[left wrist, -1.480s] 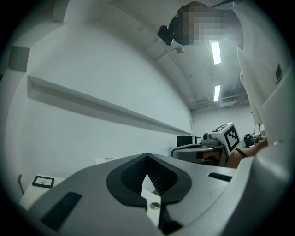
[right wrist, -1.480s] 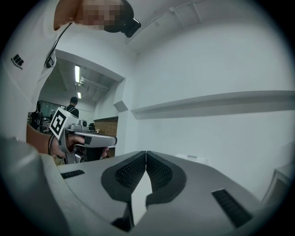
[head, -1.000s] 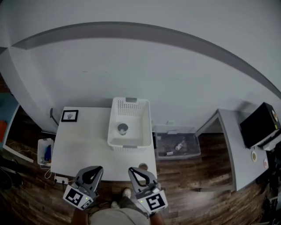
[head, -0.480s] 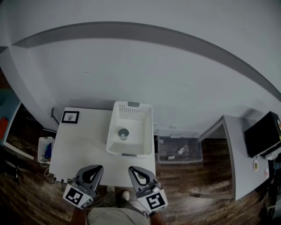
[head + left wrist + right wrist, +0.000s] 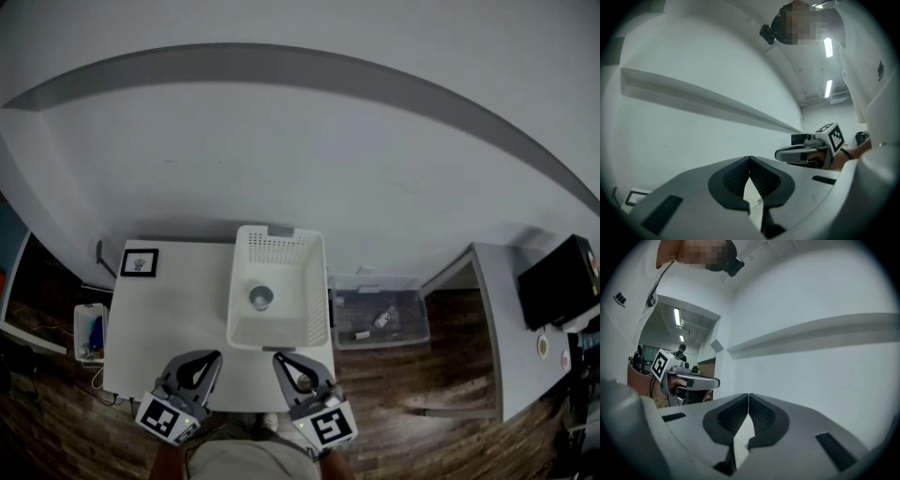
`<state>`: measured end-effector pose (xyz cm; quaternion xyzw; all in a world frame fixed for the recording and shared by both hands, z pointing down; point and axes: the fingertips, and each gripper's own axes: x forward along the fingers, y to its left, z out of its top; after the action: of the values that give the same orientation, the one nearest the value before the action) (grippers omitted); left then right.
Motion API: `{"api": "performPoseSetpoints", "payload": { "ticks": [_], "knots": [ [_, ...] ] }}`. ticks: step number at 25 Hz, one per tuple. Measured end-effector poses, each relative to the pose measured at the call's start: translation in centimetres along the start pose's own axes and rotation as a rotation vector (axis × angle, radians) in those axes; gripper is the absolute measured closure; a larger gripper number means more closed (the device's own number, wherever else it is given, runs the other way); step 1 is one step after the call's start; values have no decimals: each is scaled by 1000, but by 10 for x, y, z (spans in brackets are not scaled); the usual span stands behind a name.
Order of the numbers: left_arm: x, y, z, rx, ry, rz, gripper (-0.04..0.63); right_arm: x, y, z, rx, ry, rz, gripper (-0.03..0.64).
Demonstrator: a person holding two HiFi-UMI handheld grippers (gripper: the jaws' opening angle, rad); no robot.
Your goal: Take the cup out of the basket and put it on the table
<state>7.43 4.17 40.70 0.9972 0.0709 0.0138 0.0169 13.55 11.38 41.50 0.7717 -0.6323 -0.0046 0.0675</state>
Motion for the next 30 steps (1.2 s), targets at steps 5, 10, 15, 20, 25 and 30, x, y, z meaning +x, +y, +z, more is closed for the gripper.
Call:
{"api": "performPoseSetpoints", "payload": {
  "ticks": [5,10,15,20,25,30],
  "knots": [
    [11,28,-2,-11,-4,-30,595,25,-8,-1,-3,17,-32,606],
    [23,50,-5,-22,-4,-56,595,44,-17,-5,17,30,-70,606],
    [32,65,-12,-21,-4,-90,595,58,-23,-8,32,34,-105,606],
    [42,76,-11,-42,-10,-107,595,65,-29,-9,25,48,-131,606],
    [52,80,-18,-27,12,-115,595,71,-41,-16,28,80,-137,606],
    [67,87,-18,-55,21,-77,595,81,-63,-34,28,154,-120,606]
  ]
}}
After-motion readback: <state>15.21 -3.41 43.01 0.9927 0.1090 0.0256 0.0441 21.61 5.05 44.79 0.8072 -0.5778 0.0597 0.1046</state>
